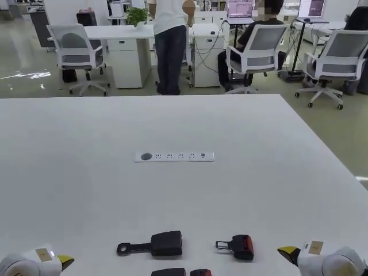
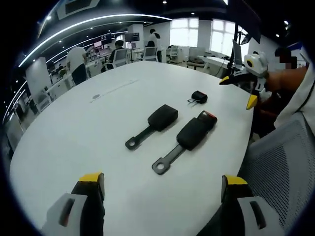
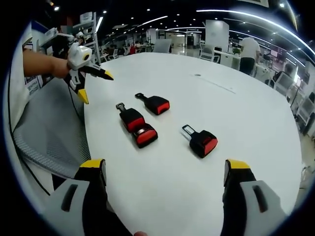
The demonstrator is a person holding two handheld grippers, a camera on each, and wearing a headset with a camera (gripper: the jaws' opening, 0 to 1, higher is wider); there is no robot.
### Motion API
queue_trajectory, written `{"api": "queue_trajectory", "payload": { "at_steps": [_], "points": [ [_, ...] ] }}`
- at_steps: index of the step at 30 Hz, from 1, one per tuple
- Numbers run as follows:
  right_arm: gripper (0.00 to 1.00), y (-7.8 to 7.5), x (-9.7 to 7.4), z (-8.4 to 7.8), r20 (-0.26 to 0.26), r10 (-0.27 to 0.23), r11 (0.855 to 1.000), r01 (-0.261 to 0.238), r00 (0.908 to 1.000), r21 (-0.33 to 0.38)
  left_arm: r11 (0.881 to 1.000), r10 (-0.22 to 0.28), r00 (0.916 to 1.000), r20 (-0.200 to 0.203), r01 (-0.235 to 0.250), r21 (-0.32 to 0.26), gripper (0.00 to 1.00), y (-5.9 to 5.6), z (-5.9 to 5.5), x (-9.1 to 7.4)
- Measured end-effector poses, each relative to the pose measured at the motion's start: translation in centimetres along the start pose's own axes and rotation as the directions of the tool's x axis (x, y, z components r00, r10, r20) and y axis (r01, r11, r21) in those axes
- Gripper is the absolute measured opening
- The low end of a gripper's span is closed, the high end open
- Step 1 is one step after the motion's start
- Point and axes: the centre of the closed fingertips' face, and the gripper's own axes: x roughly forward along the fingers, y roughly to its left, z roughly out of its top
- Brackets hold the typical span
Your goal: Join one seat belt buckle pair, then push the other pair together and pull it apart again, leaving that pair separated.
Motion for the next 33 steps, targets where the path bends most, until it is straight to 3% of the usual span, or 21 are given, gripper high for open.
{"api": "queue_trajectory", "payload": {
  "at_steps": [8,14,17,24,33],
  "points": [
    [1.0,-0.2,0.4,0.0,-0.007,-0.016,1.0,0.016,0.9999,0.021,0.998,0.004,0.9996,-0.029,-0.006,-0.064,1.0,-0.2,-0.7,0.1],
    [1.0,0.3,0.4,-0.1,-0.003,-0.016,1.0,0.016,0.9999,0.012,0.998,0.008,1.0,0.003,-0.008,-0.061,1.0,-0.6,-0.3,0.3],
    [1.0,0.4,0.4,-0.3,0.001,-0.022,1.0,0.022,0.9998,0.015,0.999,0.0,1.0,0.0,0.0,-0.042,1.0,-0.6,-0.4,0.6],
    [1.0,0.5,-0.6,-0.1,0.014,-0.054,0.998,0.054,0.9984,0.021,1.0,0.01,0.9993,0.036,-0.009,-0.015,1.0,-0.9,0.7,0.1],
    [1.0,1.2,-1.5,-0.1,-0.002,-0.047,0.999,0.047,0.9989,-0.006,0.999,0.015,0.9991,0.04,-0.013,-0.043,1.0,-1.2,0.2,0.1]
  ]
}}
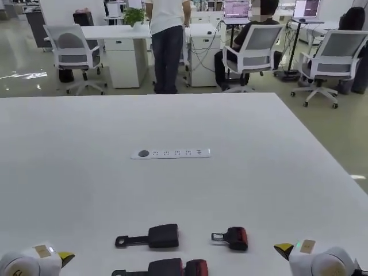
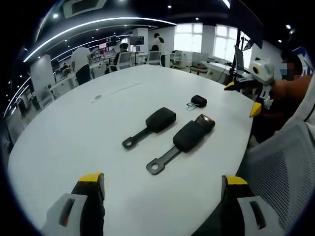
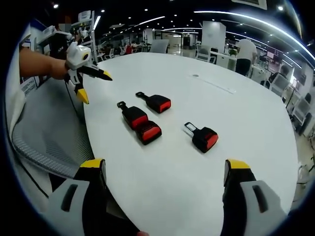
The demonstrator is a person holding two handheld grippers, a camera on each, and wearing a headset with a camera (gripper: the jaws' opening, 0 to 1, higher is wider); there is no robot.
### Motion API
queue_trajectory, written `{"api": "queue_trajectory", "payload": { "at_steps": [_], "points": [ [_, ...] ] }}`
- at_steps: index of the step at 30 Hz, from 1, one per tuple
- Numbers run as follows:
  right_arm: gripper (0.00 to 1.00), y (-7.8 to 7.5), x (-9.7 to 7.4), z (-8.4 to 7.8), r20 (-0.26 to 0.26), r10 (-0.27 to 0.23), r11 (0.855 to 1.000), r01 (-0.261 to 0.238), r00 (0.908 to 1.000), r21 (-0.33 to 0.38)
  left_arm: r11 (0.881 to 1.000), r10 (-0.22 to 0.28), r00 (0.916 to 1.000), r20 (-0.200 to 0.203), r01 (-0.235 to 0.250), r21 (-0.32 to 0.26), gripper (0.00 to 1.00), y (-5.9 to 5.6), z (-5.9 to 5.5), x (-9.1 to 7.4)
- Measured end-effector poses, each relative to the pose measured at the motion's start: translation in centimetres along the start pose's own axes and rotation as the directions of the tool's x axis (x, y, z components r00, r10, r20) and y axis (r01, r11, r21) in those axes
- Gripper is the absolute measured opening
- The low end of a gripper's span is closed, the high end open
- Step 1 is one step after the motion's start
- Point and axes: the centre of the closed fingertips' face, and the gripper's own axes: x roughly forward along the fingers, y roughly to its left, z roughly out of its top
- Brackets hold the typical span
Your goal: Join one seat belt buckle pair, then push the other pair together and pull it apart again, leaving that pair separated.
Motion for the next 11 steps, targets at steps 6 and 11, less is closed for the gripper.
{"api": "queue_trajectory", "payload": {
  "at_steps": [6,11],
  "points": [
    [1.0,-0.26,-0.47,0.52,0.007,-0.011,1.0,0.01,0.9999,0.022,1.0,-0.005,0.9999,0.012,0.005,0.004,1.0,-0.31,0.45,-0.01],
    [1.0,-0.05,-0.3,0.37,0.008,-0.015,1.0,0.015,0.9999,0.01,1.0,-0.003,0.9998,0.019,0.003,0.005,1.0,-0.26,0.71,-0.16]
  ]
}}
